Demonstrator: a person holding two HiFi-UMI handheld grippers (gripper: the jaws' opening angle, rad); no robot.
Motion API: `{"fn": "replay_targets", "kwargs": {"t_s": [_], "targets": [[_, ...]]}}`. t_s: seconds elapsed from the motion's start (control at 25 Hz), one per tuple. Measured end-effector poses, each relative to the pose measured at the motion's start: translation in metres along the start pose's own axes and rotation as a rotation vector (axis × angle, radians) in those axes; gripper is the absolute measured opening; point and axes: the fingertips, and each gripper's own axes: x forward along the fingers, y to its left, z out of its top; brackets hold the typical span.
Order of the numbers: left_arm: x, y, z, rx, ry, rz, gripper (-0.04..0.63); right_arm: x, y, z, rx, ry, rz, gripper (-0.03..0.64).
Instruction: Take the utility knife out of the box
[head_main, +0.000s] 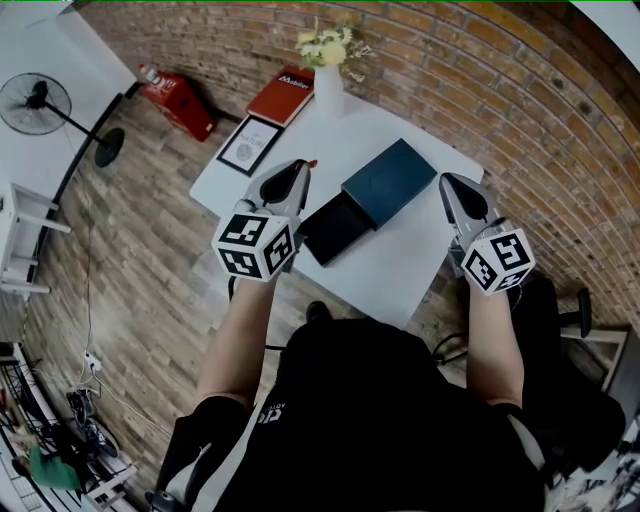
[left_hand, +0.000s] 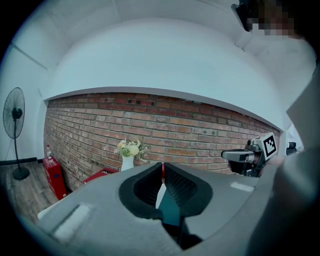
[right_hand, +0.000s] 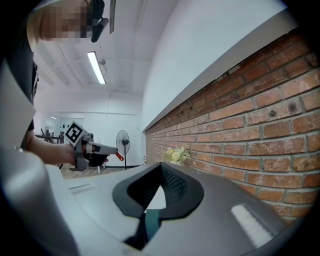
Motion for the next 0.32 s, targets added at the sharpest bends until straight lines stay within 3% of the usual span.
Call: {"fn": "replay_targets", "kwargs": {"t_s": [0.32], "targets": [[-0.001,0.007,-0.001,0.001,-0.003,-0.017,0.020,0.013,0.017,-0.003,0.004,0.023,0.025,-0.003]]}}
